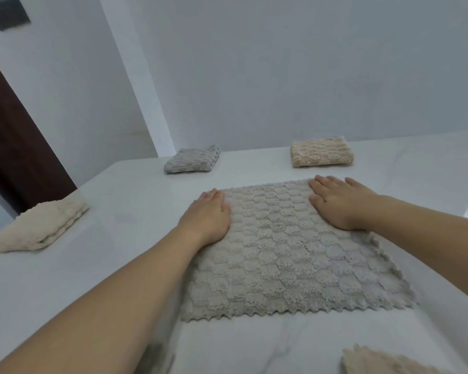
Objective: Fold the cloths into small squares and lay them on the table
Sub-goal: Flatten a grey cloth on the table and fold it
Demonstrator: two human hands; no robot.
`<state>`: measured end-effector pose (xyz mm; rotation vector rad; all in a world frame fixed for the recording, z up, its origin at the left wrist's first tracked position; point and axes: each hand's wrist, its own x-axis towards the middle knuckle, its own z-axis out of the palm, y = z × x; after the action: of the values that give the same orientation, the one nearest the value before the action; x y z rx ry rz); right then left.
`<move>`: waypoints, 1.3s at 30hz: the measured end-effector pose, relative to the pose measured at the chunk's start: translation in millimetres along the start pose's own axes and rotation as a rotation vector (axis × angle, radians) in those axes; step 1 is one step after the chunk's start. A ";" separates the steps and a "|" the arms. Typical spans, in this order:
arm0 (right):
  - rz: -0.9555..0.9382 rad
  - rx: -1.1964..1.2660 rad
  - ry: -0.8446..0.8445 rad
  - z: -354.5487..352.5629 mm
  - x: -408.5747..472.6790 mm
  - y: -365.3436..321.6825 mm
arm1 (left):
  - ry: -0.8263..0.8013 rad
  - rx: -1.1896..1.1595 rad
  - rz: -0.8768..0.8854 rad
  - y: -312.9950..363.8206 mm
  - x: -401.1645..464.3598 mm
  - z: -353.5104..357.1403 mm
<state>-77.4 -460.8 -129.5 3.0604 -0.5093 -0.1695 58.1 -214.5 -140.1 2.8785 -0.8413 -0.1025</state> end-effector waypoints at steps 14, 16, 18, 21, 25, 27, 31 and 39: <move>-0.174 0.114 0.005 6.4 -39.9 -42.9 | -0.019 0.018 0.095 41.2 -34.3 8.4; -0.152 0.103 0.003 8.6 -44.1 -31.2 | -0.023 0.035 0.076 26.7 -38.9 5.4; -0.108 0.105 -0.012 10.2 -48.7 -17.2 | -0.041 0.050 0.008 6.6 -43.6 1.6; -0.015 0.065 -0.052 5.1 -53.1 -5.5 | -0.044 0.175 -0.065 -2.1 -49.9 -6.3; -0.023 0.018 0.009 -6.1 -64.8 -32.6 | 0.119 0.140 0.031 34.4 -65.7 -15.5; -0.124 0.063 -0.020 -3.1 -77.6 -52.2 | 0.106 -0.033 0.148 55.1 -86.6 -12.3; -0.184 0.093 -0.070 9.3 -98.6 -48.5 | -0.088 0.039 0.229 49.3 -120.5 5.9; 0.027 -0.134 0.027 -9.4 -119.9 -6.3 | 0.052 0.382 0.175 12.6 -135.3 -23.5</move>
<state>-187.1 -415.7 -108.2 2.9205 -0.5151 -0.1550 -60.0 -149.3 -111.4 3.1138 -1.2153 0.1694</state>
